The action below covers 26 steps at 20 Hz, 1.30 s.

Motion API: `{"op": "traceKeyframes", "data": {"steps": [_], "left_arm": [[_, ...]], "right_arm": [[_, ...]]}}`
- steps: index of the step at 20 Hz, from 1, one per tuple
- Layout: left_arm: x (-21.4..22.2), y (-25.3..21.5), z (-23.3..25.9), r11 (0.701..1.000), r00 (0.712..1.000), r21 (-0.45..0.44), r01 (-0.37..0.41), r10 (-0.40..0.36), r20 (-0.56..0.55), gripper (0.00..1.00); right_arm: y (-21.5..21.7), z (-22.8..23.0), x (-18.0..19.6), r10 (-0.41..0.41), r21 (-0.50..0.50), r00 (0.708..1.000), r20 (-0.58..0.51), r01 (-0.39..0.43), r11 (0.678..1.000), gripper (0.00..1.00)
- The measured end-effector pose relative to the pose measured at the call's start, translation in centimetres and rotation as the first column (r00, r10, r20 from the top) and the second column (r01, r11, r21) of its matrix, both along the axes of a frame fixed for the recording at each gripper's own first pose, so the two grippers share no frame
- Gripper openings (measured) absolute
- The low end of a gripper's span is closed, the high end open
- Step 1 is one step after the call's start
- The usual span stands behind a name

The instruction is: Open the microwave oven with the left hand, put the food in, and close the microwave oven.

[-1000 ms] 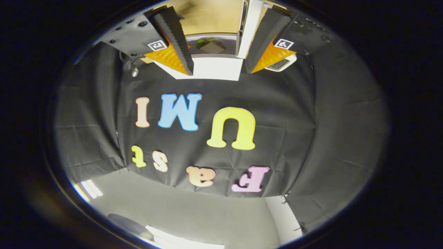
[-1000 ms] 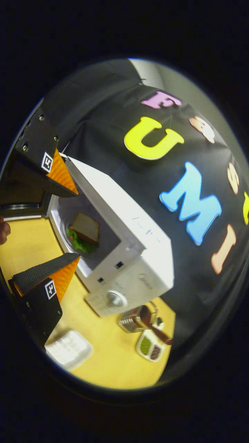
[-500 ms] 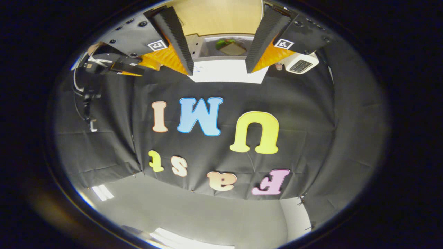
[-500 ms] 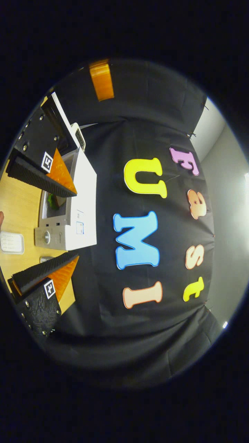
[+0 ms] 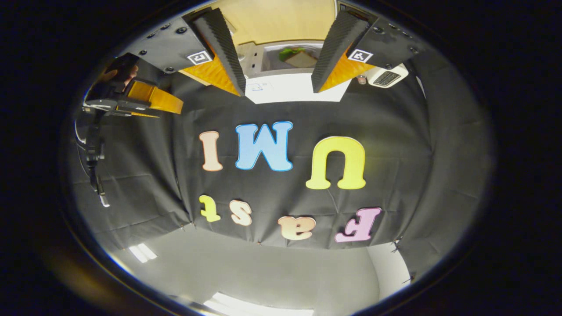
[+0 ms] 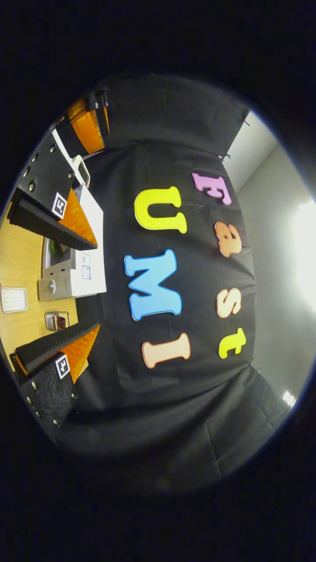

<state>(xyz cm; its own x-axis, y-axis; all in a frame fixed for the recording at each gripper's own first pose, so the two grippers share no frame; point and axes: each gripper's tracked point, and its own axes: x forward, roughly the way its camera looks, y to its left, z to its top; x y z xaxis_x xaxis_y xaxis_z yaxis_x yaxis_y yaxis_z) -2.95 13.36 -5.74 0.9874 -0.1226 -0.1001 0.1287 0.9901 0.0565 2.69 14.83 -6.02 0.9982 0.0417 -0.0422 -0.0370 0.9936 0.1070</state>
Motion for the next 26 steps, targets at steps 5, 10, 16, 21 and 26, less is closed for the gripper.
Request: {"op": "traceKeyframes", "data": {"steps": [5, 10, 16, 21, 26], "left_arm": [[-0.1, -1.0, 0.4, 0.999, 1.0, -0.025, -0.021, 0.021, 0.011, 0.96], [-1.5, -0.1, -0.4, 0.998, 0.998, -0.012, -0.065, 0.065, -0.009, 0.97], [-3.6, 2.4, -3.1, 0.995, 0.99, 0.009, -0.098, 0.098, -0.104, 0.37], [-7.3, 9.3, -5.3, 0.978, 0.962, 0.031, -0.208, 0.21, -0.172, 0.08], [-12.2, 20.1, -8.1, 0.91, 0.881, 0.02, -0.415, 0.407, -0.242, 0.07]], "right_arm": [[-0.8, 0.4, -0.1, 0.014, 0.023, 1.0, 0.01, -0.014, 1.0, 0.96], [-1.1, -0.2, 0.1, 0.038, 0.032, 0.999, -0.006, -0.038, 0.999, 0.96], [-0.5, -0.3, 0.5, 0.039, 0.055, 0.999, 0.002, -0.039, 0.998, 0.96], [1.0, -0.5, 1.4, 0.062, 0.058, 0.998, -0.005, -0.062, 0.996, 0.96], [2.4, -0.5, 1.5, 0.07, 0.055, 0.998, -0.007, -0.07, 0.996, 0.96]]}}
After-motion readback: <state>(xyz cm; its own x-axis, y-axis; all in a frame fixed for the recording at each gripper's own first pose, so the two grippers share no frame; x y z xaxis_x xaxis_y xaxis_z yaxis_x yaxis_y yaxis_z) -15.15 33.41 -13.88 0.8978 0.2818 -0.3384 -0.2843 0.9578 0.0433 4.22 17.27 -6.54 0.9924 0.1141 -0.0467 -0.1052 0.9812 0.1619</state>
